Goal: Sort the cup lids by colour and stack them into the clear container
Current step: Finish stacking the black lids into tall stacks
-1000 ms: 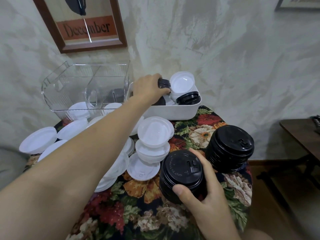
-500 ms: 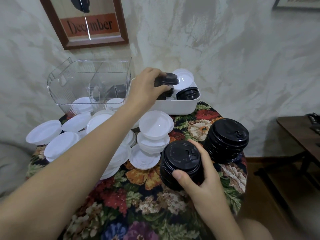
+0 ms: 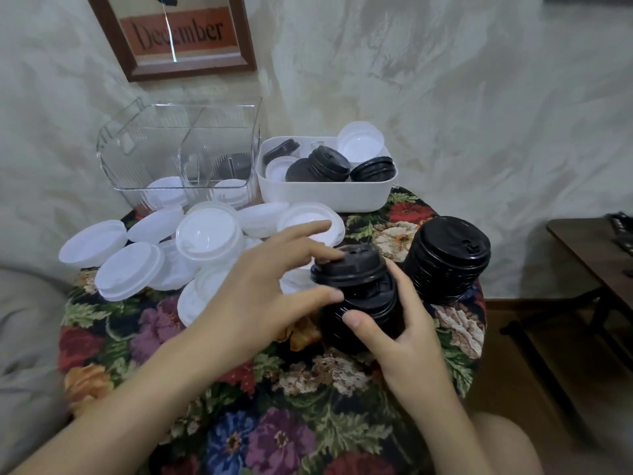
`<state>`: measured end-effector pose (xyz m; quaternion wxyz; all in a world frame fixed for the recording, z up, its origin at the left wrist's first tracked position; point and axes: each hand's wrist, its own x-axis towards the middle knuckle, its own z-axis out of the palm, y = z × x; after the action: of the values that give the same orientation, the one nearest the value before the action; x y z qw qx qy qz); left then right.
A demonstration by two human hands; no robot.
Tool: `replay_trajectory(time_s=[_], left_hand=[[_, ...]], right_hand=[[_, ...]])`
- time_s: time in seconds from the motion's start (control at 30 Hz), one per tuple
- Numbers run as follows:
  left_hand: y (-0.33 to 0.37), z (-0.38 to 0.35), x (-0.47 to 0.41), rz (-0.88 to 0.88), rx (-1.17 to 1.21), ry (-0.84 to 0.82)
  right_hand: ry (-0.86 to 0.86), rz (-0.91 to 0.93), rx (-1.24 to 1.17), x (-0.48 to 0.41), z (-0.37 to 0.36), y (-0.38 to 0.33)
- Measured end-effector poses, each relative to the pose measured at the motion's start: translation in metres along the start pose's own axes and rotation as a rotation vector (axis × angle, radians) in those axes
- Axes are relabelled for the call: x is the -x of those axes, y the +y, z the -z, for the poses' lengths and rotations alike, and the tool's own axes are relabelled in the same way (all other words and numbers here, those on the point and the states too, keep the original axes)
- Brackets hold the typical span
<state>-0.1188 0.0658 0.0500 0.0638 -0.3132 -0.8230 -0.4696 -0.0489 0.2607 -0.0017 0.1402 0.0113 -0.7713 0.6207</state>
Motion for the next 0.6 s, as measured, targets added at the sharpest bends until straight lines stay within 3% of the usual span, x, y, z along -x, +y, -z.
replay_trajectory(time_s=[0.23, 0.6], left_hand=[[0.007, -0.004, 0.012, 0.125, 0.144, -0.138], [0.005, -0.013, 0.002, 0.227, 0.194, -0.205]], right_hand=[[-0.007, 0.013, -0.001, 0.0, 0.0, 0.002], [-0.031, 0.045, -0.036, -0.002, 0.0, 0.003]])
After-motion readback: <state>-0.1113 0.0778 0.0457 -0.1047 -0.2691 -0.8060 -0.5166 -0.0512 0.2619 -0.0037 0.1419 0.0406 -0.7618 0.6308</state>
